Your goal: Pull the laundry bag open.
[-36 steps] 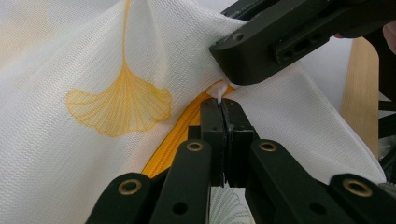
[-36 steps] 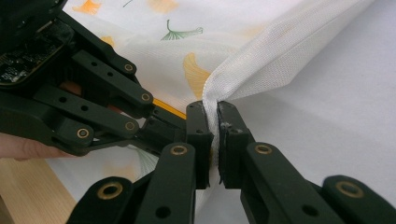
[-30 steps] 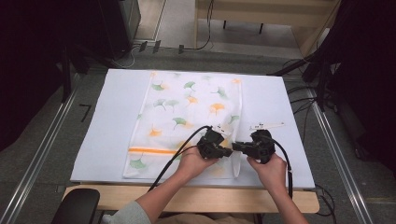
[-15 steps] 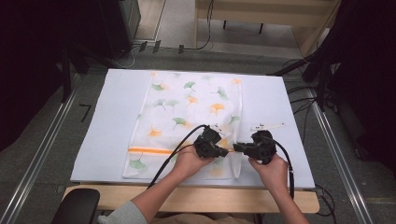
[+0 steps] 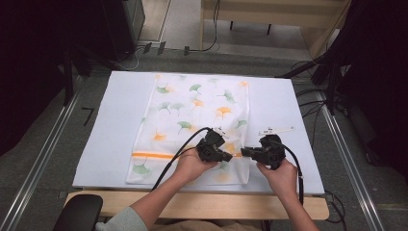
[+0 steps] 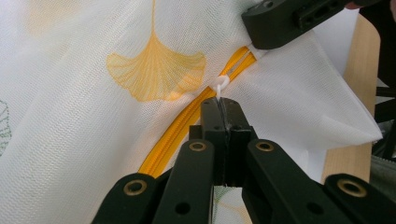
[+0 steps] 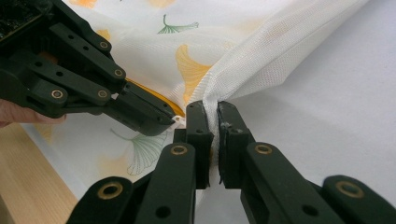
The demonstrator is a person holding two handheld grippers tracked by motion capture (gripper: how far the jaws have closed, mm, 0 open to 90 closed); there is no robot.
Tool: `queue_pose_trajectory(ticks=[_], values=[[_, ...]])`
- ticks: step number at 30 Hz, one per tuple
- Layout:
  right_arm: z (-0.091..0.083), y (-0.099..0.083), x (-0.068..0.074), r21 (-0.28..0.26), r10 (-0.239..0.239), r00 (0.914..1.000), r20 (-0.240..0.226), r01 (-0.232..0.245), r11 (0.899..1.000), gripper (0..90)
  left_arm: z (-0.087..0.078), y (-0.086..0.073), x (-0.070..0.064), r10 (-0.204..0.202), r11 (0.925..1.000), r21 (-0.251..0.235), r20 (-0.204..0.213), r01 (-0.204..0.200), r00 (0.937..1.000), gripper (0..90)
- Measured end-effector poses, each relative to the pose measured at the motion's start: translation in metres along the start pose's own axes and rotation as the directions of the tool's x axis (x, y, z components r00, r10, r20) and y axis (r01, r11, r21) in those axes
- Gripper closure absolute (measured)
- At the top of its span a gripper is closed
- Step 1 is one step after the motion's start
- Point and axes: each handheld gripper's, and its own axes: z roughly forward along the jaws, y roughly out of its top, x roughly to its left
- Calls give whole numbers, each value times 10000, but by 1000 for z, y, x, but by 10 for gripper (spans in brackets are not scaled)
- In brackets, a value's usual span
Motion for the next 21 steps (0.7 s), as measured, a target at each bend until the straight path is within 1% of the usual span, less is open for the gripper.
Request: queue_pose_trajectory(ticks=[4, 5, 8, 10, 12, 14, 17, 18, 21], values=[[1, 0, 1, 13, 35, 10000, -15, -35, 10000, 866, 2, 0, -1, -46, 10000, 76, 2, 46, 10000, 900], [1, 0, 0, 11, 60, 10000, -73, -60, 10000, 866, 2, 0, 0, -12, 10000, 67, 14, 12, 10000, 900], [1, 0, 0, 59, 14, 10000, -38, -13, 10000, 866, 2, 0, -1, 20, 10000, 85, -26, -20, 10000, 900], [1, 0, 0, 105, 25, 10000, -28, -25, 9999, 866, 2, 0, 0, 40, 9999, 141, 20, -40, 10000, 900], [2, 0, 0, 105, -22, 10000, -28, 22, 9999, 865, 1, -1, 0, 39, 9998, 177, -23, -39, 10000, 900], [2, 0, 1, 114, -85, 10000, 15, 85, 9999, 866, 0, -1, 0, 151, 9994, 322, -186, -145, 9997, 900], [1, 0, 1, 119, -103, 9999, 9, 103, 9999, 866, -1, -2, 2, 166, 9992, 356, -297, -156, 9994, 900], [1, 0, 0, 111, -108, 9999, -9, 108, 9999, 865, -2, -2, 3, 214, 9990, 387, -243, -204, 9995, 900], [0, 0, 0, 107, -106, 9999, -19, 106, 9999, 865, -4, -4, 5, 131, 9993, 347, -221, -124, 9997, 900]])
